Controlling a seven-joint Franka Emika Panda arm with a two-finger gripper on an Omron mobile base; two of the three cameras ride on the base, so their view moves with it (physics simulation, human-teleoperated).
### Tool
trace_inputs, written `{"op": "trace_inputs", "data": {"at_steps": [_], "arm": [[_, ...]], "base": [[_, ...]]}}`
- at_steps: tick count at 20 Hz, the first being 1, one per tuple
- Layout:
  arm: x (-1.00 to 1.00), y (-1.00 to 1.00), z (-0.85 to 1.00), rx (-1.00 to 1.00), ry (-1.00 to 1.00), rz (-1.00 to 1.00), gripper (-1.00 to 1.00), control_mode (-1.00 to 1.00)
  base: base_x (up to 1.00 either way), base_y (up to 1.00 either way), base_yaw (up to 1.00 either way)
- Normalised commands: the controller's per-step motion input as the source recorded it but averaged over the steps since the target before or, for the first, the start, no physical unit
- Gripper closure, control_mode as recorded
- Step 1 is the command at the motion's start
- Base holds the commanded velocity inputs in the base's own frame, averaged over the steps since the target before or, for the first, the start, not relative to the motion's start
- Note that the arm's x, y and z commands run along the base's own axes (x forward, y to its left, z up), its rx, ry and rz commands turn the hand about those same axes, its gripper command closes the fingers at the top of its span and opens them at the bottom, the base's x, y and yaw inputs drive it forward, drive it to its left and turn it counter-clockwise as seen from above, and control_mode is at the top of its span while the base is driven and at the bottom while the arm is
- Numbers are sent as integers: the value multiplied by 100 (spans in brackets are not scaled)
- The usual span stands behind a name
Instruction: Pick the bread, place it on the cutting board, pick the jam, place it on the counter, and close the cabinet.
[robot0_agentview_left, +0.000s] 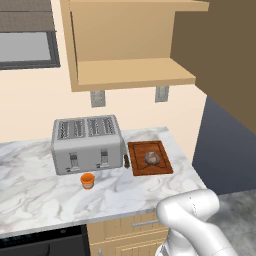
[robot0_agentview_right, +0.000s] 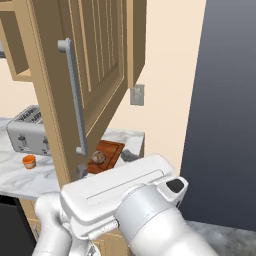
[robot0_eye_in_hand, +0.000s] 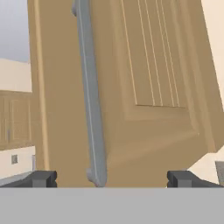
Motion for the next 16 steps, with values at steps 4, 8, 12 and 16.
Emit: {"op": "trace_inputs", "data": {"at_steps": [4,8,12,16], "arm": [[10,0,0,5,-5,17,-100,-100],[7,0,0,3,-5,14,-100,-100],[4,4,0,1,-3,7,-100,-100],[2,16,-6,0,0,3,-100,-100]], "base": [[0,0,0],[0,0,0],[0,0,0],[0,0,0]]}}
